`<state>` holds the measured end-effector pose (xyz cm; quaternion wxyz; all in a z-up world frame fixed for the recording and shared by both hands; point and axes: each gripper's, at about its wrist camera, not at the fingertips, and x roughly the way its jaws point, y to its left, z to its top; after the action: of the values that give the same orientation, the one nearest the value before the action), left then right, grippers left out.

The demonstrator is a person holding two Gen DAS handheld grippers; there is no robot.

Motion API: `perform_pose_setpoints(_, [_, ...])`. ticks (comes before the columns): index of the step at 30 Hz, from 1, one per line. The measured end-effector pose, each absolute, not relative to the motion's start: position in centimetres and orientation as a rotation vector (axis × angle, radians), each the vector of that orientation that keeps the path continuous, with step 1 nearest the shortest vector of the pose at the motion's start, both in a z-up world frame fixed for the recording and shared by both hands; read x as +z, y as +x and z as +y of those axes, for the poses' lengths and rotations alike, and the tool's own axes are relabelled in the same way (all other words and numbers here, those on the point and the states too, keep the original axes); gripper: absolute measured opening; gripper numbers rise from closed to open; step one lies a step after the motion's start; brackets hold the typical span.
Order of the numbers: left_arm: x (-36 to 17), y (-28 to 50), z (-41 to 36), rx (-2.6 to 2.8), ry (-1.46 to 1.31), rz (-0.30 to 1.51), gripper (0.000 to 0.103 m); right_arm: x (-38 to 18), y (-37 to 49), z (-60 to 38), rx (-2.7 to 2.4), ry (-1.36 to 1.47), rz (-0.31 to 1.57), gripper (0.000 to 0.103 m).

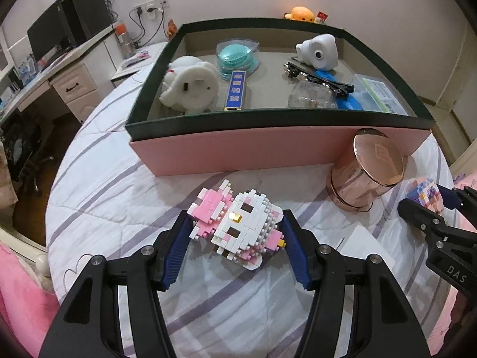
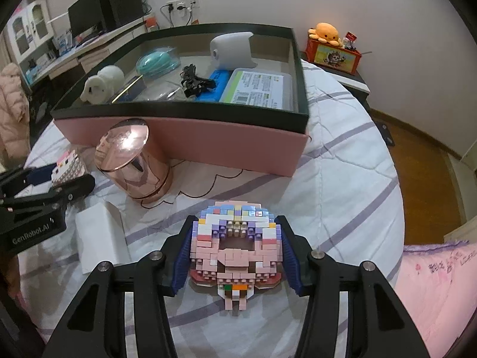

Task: Organize rigid objects
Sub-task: 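Lift the block figure with both tools and lower it into the pink box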

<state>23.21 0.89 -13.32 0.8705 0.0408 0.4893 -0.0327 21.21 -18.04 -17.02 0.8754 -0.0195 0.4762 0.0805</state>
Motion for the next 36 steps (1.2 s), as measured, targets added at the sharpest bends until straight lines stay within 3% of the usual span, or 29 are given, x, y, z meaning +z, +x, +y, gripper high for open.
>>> perform_pose_setpoints(12, [-8.9,19.7,1.2,-0.043,0.111,0.898,0.061,-12.4,17.8,-18.0,0.172,-0.024,0.871,0.053])
perform_pose_setpoints(27, [0.8,12.8,0.8,-0.038,0.129,0.584,0.061,-3.1,10.1,-18.5,0.138,-0.01,0.558,0.053])
perform_pose_setpoints(36, [4.0,8.1,1.2,-0.043,0.108,0.445,0.061,-0.6,5.6,-17.7,0.136,-0.032,0.433,0.053])
